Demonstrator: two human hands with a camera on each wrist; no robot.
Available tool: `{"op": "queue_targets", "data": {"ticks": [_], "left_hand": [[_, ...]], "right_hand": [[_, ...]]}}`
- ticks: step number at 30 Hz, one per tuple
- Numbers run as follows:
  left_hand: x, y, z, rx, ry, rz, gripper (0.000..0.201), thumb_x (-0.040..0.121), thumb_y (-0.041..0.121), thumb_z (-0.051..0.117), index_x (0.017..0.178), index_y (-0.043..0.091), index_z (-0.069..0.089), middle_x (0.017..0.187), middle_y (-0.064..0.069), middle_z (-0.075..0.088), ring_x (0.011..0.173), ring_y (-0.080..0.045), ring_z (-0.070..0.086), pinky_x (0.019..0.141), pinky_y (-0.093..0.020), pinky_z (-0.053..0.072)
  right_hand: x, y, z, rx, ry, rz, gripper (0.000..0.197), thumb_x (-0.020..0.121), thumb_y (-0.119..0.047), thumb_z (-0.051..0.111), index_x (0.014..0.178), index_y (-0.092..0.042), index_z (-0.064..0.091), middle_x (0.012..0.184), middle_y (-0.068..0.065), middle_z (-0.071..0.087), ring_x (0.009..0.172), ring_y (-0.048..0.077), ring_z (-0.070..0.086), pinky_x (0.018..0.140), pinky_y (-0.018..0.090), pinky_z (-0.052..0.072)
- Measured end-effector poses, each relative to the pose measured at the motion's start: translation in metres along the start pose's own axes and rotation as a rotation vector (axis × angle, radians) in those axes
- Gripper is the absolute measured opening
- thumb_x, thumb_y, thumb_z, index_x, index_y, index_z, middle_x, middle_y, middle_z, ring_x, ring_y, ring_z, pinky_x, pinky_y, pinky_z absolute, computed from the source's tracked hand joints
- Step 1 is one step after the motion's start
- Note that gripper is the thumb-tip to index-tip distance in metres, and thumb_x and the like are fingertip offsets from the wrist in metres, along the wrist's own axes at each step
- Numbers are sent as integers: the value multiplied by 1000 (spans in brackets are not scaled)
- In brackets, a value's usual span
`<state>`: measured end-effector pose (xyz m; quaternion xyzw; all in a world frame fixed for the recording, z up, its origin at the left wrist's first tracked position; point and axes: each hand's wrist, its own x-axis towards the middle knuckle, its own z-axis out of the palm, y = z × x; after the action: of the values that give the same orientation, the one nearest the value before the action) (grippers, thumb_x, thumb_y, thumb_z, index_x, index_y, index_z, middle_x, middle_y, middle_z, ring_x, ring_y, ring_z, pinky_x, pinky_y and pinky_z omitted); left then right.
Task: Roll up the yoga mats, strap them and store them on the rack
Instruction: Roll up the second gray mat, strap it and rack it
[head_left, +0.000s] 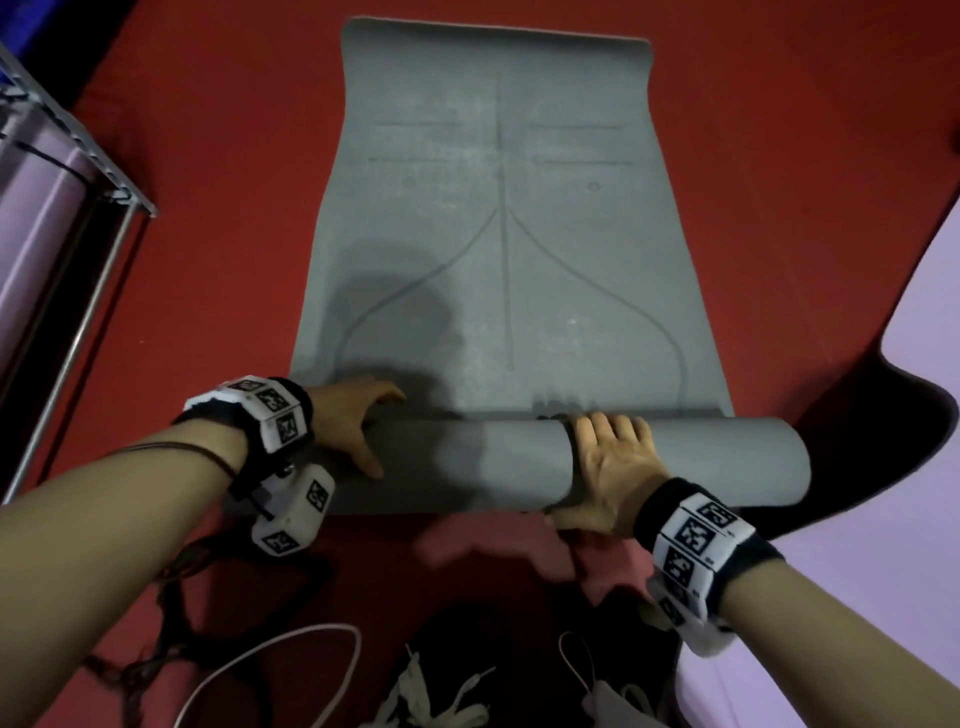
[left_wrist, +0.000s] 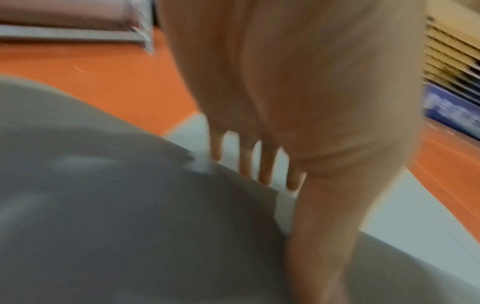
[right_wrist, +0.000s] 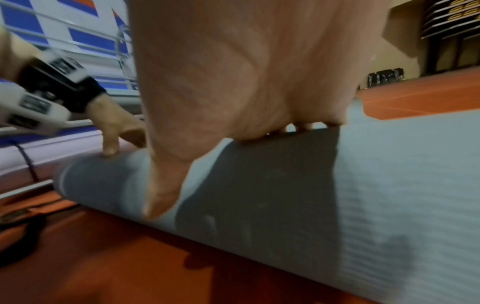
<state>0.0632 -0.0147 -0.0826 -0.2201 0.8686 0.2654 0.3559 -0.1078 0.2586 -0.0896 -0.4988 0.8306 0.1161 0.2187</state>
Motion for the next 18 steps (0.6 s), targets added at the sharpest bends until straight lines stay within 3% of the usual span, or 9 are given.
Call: {"op": "queue_targets", "data": {"ticks": [2,4,6,7,8,10,12,14,18], "left_hand": [[-10,-10,-4,-36,138,2,81,67,48,82,134,23,45,132,3,46,116,-17,49,94,-27,41],[-21,-14,-1,-9,234,8,78,66,78,60,124,26,53,122,5,53,109,-15,54,90,-29,44],[-24,-14,11,74,289,40,111,56,99,14,129,25,53,124,3,55,113,-18,53,94,-28,41],[-25,-12,20,148,297,21,125,52,99,-2,137,22,48,133,1,52,120,-19,50,99,-28,37],[-25,-7,29,223,286,-17,133,48,99,-6,146,20,36,144,-1,44,129,-20,43,106,-30,31],[-23,3,44,335,231,-91,140,43,102,11,154,16,11,156,-4,23,142,-22,25,116,-37,16],[-18,6,47,433,193,-119,132,57,90,48,153,14,0,158,-5,15,145,-24,18,118,-40,10],[-15,4,39,461,180,-109,125,65,70,69,153,14,0,158,-5,16,144,-24,21,117,-38,14],[-8,0,27,379,201,-80,125,59,61,79,153,17,9,153,-4,28,137,-23,33,113,-33,27]], "right_hand": [[17,8,-2,42,-23,6,135,30,-91,36,142,-17,29,136,3,44,127,29,41,114,50,21],[31,14,-6,100,-38,11,129,34,-91,56,138,-19,30,136,2,47,128,28,42,113,48,23],[38,18,-8,142,-27,9,113,42,-85,68,131,-23,36,130,0,51,124,26,46,110,44,28],[40,19,-9,150,-18,8,109,43,-84,69,128,-24,38,128,-1,51,121,25,47,108,42,30],[40,19,-10,149,-13,10,107,43,-84,69,127,-25,39,127,-1,50,120,24,47,106,41,31],[39,18,-9,125,-3,27,108,44,-84,68,130,-26,39,129,-1,45,122,25,42,106,42,31],[35,19,-7,92,22,57,110,47,-87,64,135,-28,37,131,-1,41,125,25,37,110,44,27],[32,21,-5,92,37,69,111,49,-91,58,141,-32,35,135,-2,42,127,24,36,112,46,24],[41,25,-14,131,-7,67,107,53,-88,61,143,-35,37,140,-5,46,130,24,38,110,44,25]]}}
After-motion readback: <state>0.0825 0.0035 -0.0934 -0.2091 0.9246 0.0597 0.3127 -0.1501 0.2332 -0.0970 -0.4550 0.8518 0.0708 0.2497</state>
